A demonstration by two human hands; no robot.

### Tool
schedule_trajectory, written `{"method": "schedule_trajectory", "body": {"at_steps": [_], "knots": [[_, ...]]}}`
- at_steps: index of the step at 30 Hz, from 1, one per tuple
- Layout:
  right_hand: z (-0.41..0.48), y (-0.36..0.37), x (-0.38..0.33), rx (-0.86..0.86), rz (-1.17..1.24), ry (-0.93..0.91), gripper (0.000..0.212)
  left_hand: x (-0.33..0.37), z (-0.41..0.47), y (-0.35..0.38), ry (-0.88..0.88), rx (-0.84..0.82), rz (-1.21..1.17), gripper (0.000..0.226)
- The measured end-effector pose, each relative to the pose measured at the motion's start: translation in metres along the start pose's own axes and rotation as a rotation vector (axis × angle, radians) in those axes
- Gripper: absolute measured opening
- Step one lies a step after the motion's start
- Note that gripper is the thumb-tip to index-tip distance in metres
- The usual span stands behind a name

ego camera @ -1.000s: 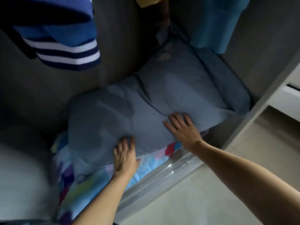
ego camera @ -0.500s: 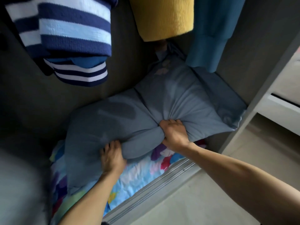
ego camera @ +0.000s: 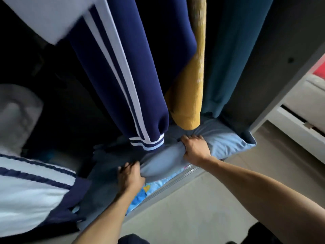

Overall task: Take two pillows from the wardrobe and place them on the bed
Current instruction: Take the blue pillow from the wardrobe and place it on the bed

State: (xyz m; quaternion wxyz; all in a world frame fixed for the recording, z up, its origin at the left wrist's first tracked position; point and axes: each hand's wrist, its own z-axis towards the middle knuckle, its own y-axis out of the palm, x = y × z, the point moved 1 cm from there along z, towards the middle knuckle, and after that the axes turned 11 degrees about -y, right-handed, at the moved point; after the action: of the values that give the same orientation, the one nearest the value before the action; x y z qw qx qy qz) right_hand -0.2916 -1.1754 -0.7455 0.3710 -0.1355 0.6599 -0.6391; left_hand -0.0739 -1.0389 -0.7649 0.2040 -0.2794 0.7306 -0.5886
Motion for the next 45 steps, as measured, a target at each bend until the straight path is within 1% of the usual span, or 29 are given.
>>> {"method": "schedule_trajectory", "body": {"at_steps": [4, 7, 10, 14, 16, 20, 25, 31, 34, 37, 40, 45], "knots": [[-0.054, -0.031, -0.014, -0.118, -0.011, 0.051, 0.032, 0.000, -0.049, -0.040, 0.056, -0.126, 0.087, 0.022], [-0.101, -0.069, -0.026, -0.250, -0.001, 0.098, 0.038, 0.002, -0.089, -0.074, 0.154, -0.206, 0.142, 0.021], [-0.142, -0.119, -0.040, -0.344, 0.022, 0.158, 0.033, 0.007, -0.131, -0.115, 0.251, -0.271, 0.178, 0.021], [-0.181, -0.187, -0.065, -0.366, 0.037, 0.211, 0.032, 0.011, -0.176, -0.170, 0.338, -0.325, 0.209, 0.019], [-0.199, -0.216, -0.073, -0.376, 0.007, 0.235, 0.035, 0.017, -0.192, -0.193, 0.385, -0.359, 0.232, 0.022], [-0.242, -0.271, -0.070, -0.379, 0.016, 0.322, 0.041, 0.045, -0.222, -0.228, 0.520, -0.424, 0.245, 0.019], [-0.306, -0.334, -0.038, -0.333, 0.056, 0.439, 0.041, 0.117, -0.261, -0.261, 0.663, -0.486, 0.275, 0.021], [-0.388, -0.409, 0.040, -0.283, 0.091, 0.570, 0.040, 0.242, -0.324, -0.282, 0.824, -0.421, 0.307, 0.041], [-0.422, -0.450, 0.085, -0.216, 0.021, 0.583, 0.039, 0.304, -0.357, -0.289, 0.886, -0.361, 0.280, 0.043], [-0.447, -0.493, 0.122, -0.149, -0.077, 0.604, 0.036, 0.360, -0.384, -0.298, 0.933, -0.311, 0.249, 0.040], [-0.458, -0.535, 0.160, -0.075, -0.159, 0.634, 0.039, 0.415, -0.399, -0.311, 1.013, -0.278, 0.231, 0.038], [-0.455, -0.593, 0.225, 0.017, -0.268, 0.692, 0.037, 0.514, -0.390, -0.328, 1.134, -0.205, 0.206, 0.050]]}}
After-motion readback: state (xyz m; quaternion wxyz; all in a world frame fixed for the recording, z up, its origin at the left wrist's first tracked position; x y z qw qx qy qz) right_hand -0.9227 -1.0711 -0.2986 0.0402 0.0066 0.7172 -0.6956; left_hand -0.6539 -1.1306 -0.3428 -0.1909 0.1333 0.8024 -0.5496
